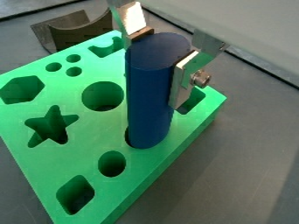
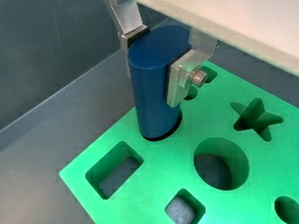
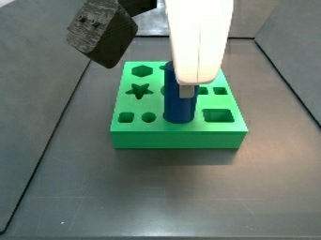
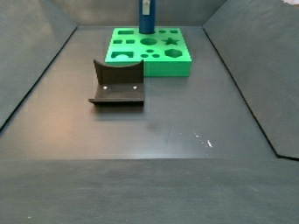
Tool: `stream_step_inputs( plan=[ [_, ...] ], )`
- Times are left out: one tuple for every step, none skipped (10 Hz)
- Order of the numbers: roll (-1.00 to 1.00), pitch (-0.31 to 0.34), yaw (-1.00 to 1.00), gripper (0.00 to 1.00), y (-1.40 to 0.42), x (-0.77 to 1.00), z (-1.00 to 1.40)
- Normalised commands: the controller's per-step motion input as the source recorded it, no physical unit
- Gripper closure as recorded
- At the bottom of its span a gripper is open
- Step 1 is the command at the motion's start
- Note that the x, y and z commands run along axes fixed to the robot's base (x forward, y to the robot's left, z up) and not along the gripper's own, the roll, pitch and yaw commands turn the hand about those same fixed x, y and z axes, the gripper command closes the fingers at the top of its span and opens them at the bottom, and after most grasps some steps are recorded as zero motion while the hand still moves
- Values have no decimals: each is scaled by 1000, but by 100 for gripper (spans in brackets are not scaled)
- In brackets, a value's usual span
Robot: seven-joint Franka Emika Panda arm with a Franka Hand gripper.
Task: Insert the oval object.
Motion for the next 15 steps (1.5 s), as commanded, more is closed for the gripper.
stream_step_inputs(
  plan=[
    [89, 21, -37, 100, 0, 6, -174],
    [53, 71, -91, 100, 14, 66, -177],
    [0, 91, -166, 100, 103, 71, -157],
    [0, 101, -303, 100, 0, 146, -149],
    [0, 104, -351, 100, 0, 49, -160],
    [0, 81, -320, 100, 0, 37, -246],
    [0, 26, -17, 100, 0, -11, -423],
    [0, 0, 0, 100, 0, -77, -466],
    [0, 0, 14, 100, 0, 0, -446],
    [0, 10, 37, 100, 0, 0, -389],
    [56, 0, 14, 100, 0, 0, -249],
    [89, 0, 0, 100, 0, 0, -174],
    [0, -27, 0, 100, 0, -57, -117],
    [0, -34, 0, 100, 0, -14, -23],
    [0, 0, 0, 100, 0, 0, 0]
  ],
)
